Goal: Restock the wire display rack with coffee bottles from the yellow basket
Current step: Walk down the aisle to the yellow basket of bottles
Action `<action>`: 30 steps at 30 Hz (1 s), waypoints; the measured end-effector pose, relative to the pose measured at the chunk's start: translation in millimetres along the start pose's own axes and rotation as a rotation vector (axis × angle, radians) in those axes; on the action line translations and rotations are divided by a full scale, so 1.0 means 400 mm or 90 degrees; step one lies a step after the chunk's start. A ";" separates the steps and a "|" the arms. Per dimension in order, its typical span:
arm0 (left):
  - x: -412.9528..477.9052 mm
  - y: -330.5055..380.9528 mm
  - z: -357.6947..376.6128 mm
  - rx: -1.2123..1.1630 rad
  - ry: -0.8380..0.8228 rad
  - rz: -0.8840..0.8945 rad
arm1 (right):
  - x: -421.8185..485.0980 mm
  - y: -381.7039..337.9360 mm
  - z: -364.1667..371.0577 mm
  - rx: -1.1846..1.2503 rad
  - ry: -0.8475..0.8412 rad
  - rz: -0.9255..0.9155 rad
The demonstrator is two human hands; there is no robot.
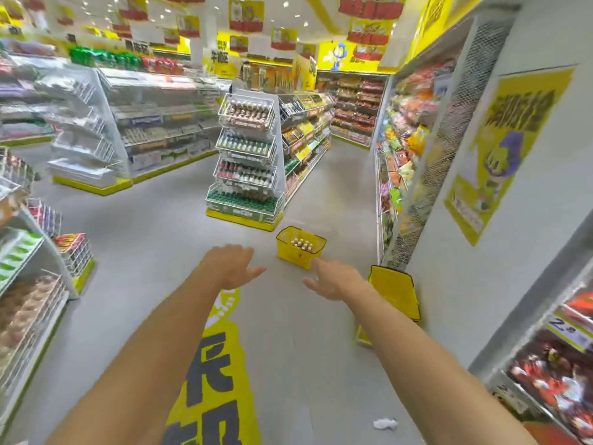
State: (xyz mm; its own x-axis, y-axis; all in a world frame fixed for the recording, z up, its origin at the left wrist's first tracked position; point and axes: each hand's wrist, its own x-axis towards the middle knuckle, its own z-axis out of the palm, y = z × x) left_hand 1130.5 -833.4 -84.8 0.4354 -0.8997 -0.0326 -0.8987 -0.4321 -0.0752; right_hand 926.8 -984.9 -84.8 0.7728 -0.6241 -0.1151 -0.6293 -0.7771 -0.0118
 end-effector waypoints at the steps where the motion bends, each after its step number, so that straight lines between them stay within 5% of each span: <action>1: 0.059 -0.031 -0.015 0.002 0.005 -0.002 | 0.055 0.001 -0.021 0.011 0.010 0.002; 15: 0.855 -0.216 0.135 0.030 -0.056 0.074 | 0.912 0.153 0.018 -0.011 -0.036 0.023; 30: 1.758 -0.415 0.018 0.018 -0.024 0.101 | 1.816 0.350 -0.126 -0.005 -0.018 0.022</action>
State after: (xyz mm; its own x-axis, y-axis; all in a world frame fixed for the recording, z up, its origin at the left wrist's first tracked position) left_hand 1586.3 -1393.8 -102.4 0.2906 -0.9532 -0.0832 -0.9545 -0.2828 -0.0947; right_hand 1404.2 -1550.9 -119.8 0.7482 -0.6479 -0.1430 -0.6545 -0.7561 0.0011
